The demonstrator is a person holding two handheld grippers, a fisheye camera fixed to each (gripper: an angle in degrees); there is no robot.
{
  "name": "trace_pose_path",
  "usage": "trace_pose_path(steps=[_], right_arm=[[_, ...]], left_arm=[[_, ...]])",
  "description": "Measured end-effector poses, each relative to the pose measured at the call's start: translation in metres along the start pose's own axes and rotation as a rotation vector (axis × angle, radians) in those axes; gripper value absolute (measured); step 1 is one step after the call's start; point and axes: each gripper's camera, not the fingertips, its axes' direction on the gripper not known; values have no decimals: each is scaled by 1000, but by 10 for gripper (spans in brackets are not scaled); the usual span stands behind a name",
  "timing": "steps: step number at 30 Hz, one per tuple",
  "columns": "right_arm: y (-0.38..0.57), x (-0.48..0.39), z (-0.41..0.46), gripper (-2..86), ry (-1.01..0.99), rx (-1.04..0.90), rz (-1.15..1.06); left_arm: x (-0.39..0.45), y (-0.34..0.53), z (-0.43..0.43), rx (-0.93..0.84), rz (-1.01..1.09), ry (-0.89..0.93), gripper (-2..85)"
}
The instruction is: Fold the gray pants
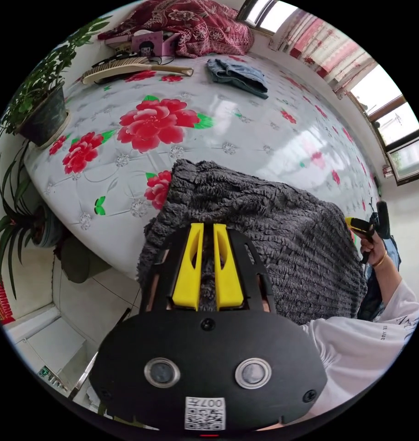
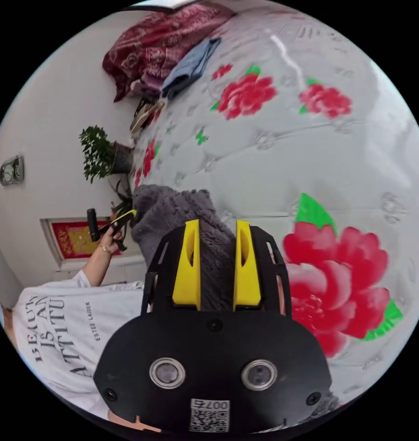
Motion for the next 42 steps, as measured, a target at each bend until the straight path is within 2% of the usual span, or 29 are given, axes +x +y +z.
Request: trace_pose_path(steps=[2, 5, 7, 10, 12, 20, 25, 28, 31, 36, 38, 42], right_arm=[[-12, -15, 19, 76, -66, -75, -80], [-4, -56, 21, 74, -22, -165, -299], [-1, -66, 26, 75, 11, -225, -342], [-15, -52, 40, 80, -9, -332, -254], [-33, -34, 43, 83, -43, -321, -159], [-111, 58, 69, 74, -578, -143, 404], [-145, 61, 99, 28, -522, -232, 484], [-151, 58, 67, 12, -606, 17, 427], [-155, 51, 43, 4, -411, 59, 374], [-155, 28, 19, 3, -327, 223, 284], [-142, 19, -6, 6, -280, 346, 264], [-101, -15, -37, 14, -113, 424, 148]], left_arm=[[-3, -5, 6, -11, 11, -24, 20], [-9, -10, 10, -20, 15, -51, 2], [-13, -13, 16, -24, -7, -37, -5], [-16, -17, 23, -25, -14, -33, -8], [-16, -18, 25, -23, -7, -32, -9], [-21, -13, 29, 7, -21, 0, -10], [-20, -8, 33, 24, -35, -12, -10], [-25, -7, 35, 34, -73, -9, -10], [-31, -16, 39, 77, -142, 32, -10], [-15, -59, 55, 128, -152, -9, -9], [-16, -71, 54, 128, -174, 26, -8], [-13, -55, 9, 296, -110, 74, 6]])
